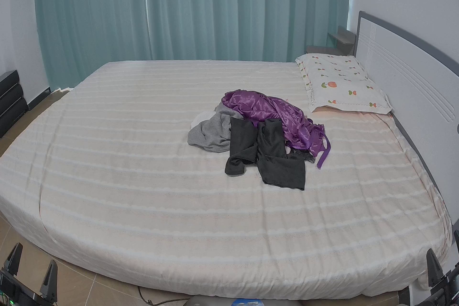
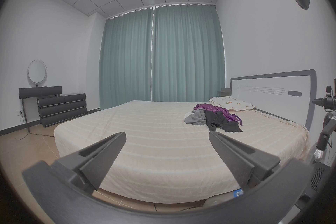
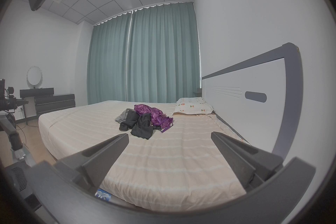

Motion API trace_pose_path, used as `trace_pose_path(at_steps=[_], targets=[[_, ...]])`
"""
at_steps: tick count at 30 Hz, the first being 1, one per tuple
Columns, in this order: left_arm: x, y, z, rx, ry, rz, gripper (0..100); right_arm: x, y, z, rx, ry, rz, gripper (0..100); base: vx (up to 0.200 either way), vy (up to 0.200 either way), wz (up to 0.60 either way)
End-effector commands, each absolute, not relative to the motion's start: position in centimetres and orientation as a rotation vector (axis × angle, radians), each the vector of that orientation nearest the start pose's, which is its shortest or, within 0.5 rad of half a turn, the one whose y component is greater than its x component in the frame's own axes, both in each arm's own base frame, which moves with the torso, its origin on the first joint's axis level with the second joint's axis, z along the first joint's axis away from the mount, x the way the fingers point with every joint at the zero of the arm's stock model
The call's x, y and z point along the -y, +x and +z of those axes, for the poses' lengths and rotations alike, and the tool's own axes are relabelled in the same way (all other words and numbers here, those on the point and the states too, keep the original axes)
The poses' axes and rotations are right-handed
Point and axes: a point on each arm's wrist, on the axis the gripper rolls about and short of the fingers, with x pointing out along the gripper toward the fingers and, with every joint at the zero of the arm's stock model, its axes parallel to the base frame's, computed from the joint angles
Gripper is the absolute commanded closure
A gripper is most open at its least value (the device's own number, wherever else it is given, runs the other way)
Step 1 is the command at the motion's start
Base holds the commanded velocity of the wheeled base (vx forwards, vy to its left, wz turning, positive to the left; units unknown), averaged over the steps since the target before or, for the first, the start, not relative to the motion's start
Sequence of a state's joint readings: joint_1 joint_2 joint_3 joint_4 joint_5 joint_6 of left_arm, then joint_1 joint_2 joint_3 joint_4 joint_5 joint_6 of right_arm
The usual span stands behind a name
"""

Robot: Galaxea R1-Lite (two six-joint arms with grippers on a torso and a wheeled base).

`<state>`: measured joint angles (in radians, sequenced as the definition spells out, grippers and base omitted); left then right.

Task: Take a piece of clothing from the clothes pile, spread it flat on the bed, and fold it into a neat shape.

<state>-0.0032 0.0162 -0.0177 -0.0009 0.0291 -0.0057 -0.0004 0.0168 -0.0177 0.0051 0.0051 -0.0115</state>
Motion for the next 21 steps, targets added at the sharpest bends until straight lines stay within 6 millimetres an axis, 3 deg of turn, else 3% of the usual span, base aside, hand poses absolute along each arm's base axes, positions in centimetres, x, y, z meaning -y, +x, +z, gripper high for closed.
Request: trace_pose_path(at_steps=[1, 7, 8, 9, 14, 21], targets=[[-0.1, -2.3, 7.6, 0.002, -0.006, 0.026, 0, 0.0, -2.3, 7.6, -0.005, -0.012, 0.008, 0, 0.0, 0.0, 0.0], [-0.1, -2.3, 7.6, 0.002, -0.006, 0.026, 0, 0.0, -2.5, 8.8, 0.04, 0.0, 0.017, 0, 0.0, 0.0, 0.0], [-0.1, -2.3, 7.6, 0.002, -0.006, 0.026, 0, -0.1, -3.2, 14.2, 0.134, 0.048, 0.042, 0, 0.0, 0.0, 0.0], [-0.1, -2.3, 7.6, 0.002, -0.006, 0.026, 0, -0.1, -2.6, 14.7, 0.086, 0.053, 0.059, 0, 0.0, 0.0, 0.0], [-0.1, -2.3, 7.6, 0.002, -0.006, 0.028, 0, -0.4, 1.7, 13.5, -0.246, 0.043, 0.191, 0, 0.0, 0.0, 0.0], [-0.1, -2.3, 7.6, 0.002, -0.006, 0.028, 0, -1.5, 9.2, 14.3, -0.392, 0.065, 0.297, 0, 0.0, 0.0, 0.0]])
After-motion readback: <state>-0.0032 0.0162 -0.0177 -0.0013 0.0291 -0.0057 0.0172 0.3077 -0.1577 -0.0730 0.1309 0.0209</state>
